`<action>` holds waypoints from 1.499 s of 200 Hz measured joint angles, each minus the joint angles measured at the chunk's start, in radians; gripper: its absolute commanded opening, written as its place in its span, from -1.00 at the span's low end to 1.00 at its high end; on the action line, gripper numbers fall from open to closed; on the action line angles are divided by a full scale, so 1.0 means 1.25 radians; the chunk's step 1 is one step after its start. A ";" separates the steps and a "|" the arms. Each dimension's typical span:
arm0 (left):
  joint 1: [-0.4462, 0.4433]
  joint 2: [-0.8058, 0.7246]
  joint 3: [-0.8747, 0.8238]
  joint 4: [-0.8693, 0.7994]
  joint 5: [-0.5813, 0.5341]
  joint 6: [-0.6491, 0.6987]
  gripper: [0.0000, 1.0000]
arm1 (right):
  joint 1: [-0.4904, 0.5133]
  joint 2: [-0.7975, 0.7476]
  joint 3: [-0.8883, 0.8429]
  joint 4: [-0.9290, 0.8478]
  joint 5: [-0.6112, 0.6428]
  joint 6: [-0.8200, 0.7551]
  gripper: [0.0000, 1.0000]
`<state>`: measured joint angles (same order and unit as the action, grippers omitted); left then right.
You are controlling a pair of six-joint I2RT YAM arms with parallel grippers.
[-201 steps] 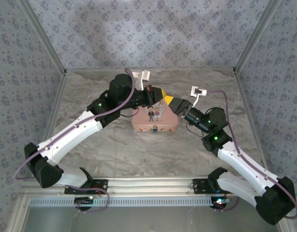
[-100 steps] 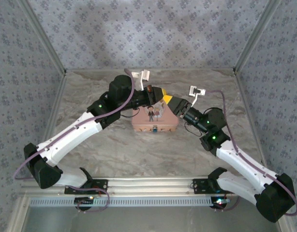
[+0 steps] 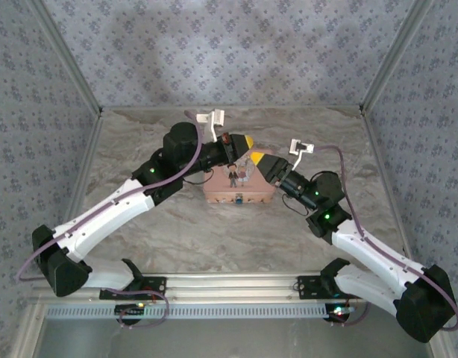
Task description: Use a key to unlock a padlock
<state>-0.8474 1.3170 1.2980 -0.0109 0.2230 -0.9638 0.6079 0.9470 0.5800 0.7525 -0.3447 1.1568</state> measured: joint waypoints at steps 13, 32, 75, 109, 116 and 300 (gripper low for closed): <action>0.000 -0.001 0.000 0.013 -0.001 -0.005 -1.00 | 0.000 -0.001 0.000 0.004 0.001 0.000 -0.14; 0.000 -0.001 0.000 0.017 -0.001 -0.009 -1.00 | 0.002 -0.001 0.000 0.010 0.001 0.000 -0.16; -0.009 -0.001 -0.001 0.028 -0.003 -0.014 -1.00 | 0.005 0.010 0.002 0.037 0.000 0.006 -0.18; -0.011 -0.001 -0.001 0.034 -0.005 -0.014 -1.00 | 0.012 0.020 0.011 0.055 -0.003 0.012 -0.19; -0.011 -0.001 -0.001 0.036 -0.005 -0.015 -1.00 | 0.014 0.020 0.012 0.058 -0.004 0.013 -0.19; -0.026 0.009 -0.016 0.088 -0.027 -0.032 -0.98 | 0.009 0.034 0.026 0.101 -0.008 0.044 -1.00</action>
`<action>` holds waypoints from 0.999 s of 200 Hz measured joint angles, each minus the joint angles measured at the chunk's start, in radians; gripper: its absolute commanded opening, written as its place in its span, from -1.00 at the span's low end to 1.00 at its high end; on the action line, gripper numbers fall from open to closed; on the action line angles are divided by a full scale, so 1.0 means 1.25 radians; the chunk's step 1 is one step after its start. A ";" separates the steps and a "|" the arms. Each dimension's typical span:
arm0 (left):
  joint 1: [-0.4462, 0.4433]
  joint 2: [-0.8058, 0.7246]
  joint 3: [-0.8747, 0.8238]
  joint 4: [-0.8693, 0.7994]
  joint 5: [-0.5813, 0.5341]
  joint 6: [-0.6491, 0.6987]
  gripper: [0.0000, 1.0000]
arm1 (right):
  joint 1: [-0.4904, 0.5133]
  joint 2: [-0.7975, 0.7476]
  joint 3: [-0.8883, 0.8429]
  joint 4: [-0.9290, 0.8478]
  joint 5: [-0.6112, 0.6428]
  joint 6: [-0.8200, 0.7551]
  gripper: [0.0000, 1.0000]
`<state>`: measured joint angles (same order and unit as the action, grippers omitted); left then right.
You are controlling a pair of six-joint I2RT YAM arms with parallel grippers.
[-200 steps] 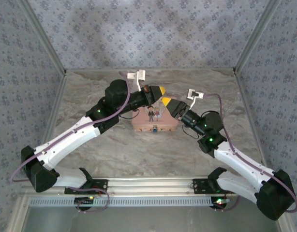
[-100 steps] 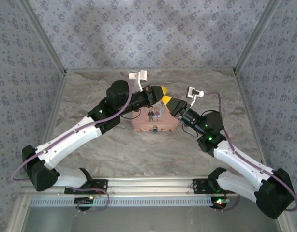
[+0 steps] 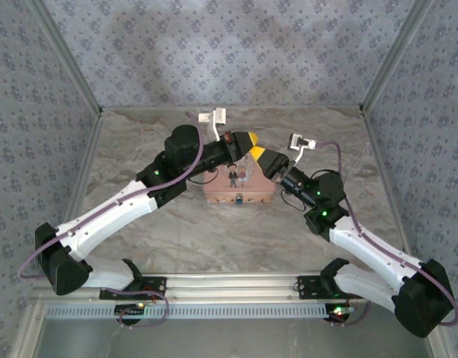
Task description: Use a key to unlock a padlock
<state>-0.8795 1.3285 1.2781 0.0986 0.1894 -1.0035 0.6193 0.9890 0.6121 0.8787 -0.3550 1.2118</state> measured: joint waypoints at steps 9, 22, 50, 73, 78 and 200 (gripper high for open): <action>0.000 -0.001 -0.003 0.000 -0.001 0.000 -0.63 | -0.002 -0.001 0.000 -0.006 -0.003 -0.002 -1.00; -0.001 -0.004 -0.006 -0.005 -0.001 0.005 -0.21 | -0.005 -0.009 0.000 -0.023 -0.014 -0.010 -1.00; -0.003 -0.016 -0.008 -0.035 -0.002 0.021 0.01 | -0.036 -0.042 0.000 -0.070 -0.055 -0.034 -1.00; 0.004 -0.036 -0.008 -0.069 0.011 0.037 0.00 | -0.072 -0.067 0.002 -0.107 -0.095 -0.054 -1.00; 0.007 -0.040 -0.008 -0.075 0.017 0.038 0.00 | -0.078 -0.070 0.004 -0.116 -0.105 -0.057 -1.00; 0.030 -0.041 0.008 -0.121 0.175 0.061 -0.96 | -0.101 -0.075 0.061 -0.229 -0.248 -0.103 -1.00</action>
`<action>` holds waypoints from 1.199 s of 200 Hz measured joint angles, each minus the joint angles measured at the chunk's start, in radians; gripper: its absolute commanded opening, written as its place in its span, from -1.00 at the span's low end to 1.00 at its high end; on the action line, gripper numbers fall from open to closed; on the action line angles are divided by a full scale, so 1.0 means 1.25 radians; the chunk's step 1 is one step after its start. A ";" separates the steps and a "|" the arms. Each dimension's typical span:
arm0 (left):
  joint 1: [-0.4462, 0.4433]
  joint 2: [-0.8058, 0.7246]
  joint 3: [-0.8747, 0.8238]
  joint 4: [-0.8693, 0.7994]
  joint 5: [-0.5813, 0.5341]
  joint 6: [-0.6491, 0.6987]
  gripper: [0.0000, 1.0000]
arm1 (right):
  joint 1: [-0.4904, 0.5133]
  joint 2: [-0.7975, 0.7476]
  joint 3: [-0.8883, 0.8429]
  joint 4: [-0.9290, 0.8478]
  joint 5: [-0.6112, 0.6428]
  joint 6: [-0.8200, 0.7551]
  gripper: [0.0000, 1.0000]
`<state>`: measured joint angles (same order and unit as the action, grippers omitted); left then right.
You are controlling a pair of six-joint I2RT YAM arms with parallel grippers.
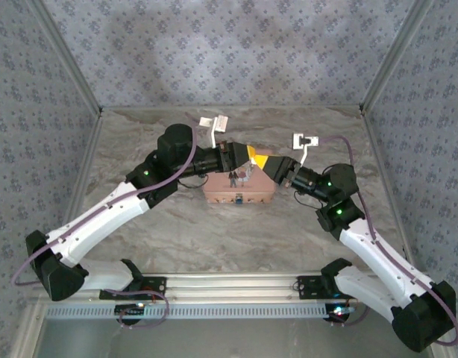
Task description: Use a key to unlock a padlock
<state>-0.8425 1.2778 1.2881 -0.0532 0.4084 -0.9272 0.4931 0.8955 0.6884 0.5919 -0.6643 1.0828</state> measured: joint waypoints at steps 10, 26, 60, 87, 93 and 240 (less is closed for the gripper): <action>0.000 0.000 0.001 0.000 0.004 0.006 -1.00 | -0.001 0.000 0.001 -0.002 -0.002 0.000 -1.00; 0.000 0.000 0.002 0.001 0.009 0.002 -1.00 | -0.002 0.000 0.002 -0.003 -0.004 0.000 -1.00; 0.000 0.000 -0.002 0.010 0.008 -0.004 -1.00 | -0.011 -0.004 0.002 -0.005 -0.005 0.000 -0.93; 0.000 -0.001 -0.017 0.028 -0.004 -0.011 -1.00 | -0.012 -0.005 0.002 -0.009 -0.003 0.000 -0.37; 0.000 -0.001 -0.020 0.027 -0.007 -0.013 -1.00 | -0.012 -0.005 0.003 -0.011 -0.001 -0.002 -0.32; 0.002 -0.002 -0.040 0.084 -0.031 -0.046 -1.00 | 0.020 0.011 0.002 -0.005 0.040 0.000 -0.76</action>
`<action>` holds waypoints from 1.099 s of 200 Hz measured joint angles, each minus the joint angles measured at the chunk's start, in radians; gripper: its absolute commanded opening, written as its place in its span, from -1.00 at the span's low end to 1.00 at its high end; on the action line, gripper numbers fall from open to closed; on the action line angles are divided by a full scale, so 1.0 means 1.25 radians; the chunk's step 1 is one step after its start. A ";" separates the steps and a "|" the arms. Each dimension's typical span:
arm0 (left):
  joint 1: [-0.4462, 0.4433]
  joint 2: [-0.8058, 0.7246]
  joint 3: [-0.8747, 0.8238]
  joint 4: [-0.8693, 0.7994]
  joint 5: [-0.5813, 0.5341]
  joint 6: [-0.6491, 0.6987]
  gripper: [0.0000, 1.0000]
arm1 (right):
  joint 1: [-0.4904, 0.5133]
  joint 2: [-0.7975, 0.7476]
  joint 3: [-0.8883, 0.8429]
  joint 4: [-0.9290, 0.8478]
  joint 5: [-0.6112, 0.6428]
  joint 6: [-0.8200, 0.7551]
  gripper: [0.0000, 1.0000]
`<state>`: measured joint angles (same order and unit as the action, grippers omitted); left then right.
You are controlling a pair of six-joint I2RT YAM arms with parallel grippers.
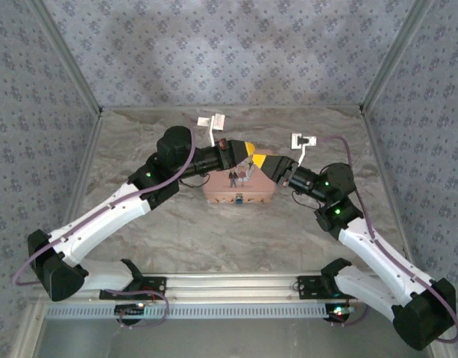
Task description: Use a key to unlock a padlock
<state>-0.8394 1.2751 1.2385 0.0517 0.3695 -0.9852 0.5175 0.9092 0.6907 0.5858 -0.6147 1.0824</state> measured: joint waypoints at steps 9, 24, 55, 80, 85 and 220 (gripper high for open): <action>0.000 0.000 0.000 0.004 0.000 -0.002 -1.00 | 0.000 0.001 0.000 0.000 0.002 -0.005 -0.89; 0.001 -0.005 -0.002 0.005 -0.004 -0.003 -1.00 | 0.001 0.002 0.000 0.000 0.006 0.003 -1.00; 0.001 -0.008 -0.004 0.007 -0.006 -0.003 -1.00 | 0.002 0.002 0.000 0.001 0.009 -0.001 -1.00; 0.001 -0.008 -0.004 0.007 -0.005 -0.002 -1.00 | 0.002 0.002 0.000 0.000 0.013 -0.002 -1.00; 0.001 -0.008 -0.004 0.007 -0.005 -0.002 -1.00 | 0.002 0.002 0.000 0.000 0.013 -0.002 -1.00; 0.003 -0.163 -0.153 -0.176 -0.157 0.068 0.61 | -0.156 -0.083 0.073 -0.428 0.049 -0.244 -1.00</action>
<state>-0.8356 1.0710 1.0473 -0.1688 0.1730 -0.8997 0.3229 0.8059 0.7818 0.0505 -0.5533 0.7780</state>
